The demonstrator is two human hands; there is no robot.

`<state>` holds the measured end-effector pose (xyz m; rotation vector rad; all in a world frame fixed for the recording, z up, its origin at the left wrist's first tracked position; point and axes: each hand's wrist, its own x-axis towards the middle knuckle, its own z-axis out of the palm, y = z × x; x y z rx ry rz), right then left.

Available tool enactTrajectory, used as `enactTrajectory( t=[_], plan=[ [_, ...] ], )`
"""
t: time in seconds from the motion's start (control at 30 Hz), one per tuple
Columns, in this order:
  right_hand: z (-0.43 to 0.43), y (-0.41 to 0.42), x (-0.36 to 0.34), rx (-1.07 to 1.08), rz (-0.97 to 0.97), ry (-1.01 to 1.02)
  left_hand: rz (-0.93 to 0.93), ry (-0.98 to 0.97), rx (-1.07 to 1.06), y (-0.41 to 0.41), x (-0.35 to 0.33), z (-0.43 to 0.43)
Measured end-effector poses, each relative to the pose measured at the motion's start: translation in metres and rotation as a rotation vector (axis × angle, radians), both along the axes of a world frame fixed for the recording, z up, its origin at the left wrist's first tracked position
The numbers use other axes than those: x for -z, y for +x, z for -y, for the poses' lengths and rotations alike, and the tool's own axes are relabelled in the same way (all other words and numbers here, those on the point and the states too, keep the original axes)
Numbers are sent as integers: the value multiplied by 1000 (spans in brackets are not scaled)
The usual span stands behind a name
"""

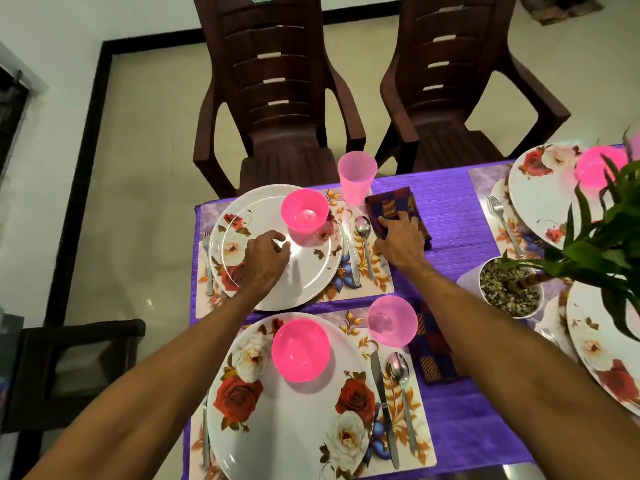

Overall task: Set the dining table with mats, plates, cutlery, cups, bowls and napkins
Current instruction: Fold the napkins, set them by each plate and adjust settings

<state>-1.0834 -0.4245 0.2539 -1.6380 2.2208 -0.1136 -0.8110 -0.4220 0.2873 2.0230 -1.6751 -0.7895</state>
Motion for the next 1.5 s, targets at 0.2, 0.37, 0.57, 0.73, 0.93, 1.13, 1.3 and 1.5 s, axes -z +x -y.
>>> enactTrajectory(
  t=[0.2,0.37,0.57,0.73,0.93,1.13,1.3,1.5],
  plan=[
    [-3,-2,6,45,-20,-24,5,-9,1,2,1,-2],
    [10,-5,13,62,-24,-48,16,-17,-15,3,1,-4],
    [15,-9,14,29,-74,7,21,-27,-24,9,4,-4],
    [1,-5,22,-2,-121,98,38,2,-22,6,2,-5],
    [12,-8,24,-11,-111,106,27,-12,-14,8,9,-3],
    [9,-10,24,-16,-106,105,16,-25,-19,8,6,-8],
    [-2,-11,14,-20,-114,10,16,-37,-9,5,-3,-10],
    [-25,-7,-14,-10,-87,-156,-3,-76,4,-5,-25,-22]
  ],
)
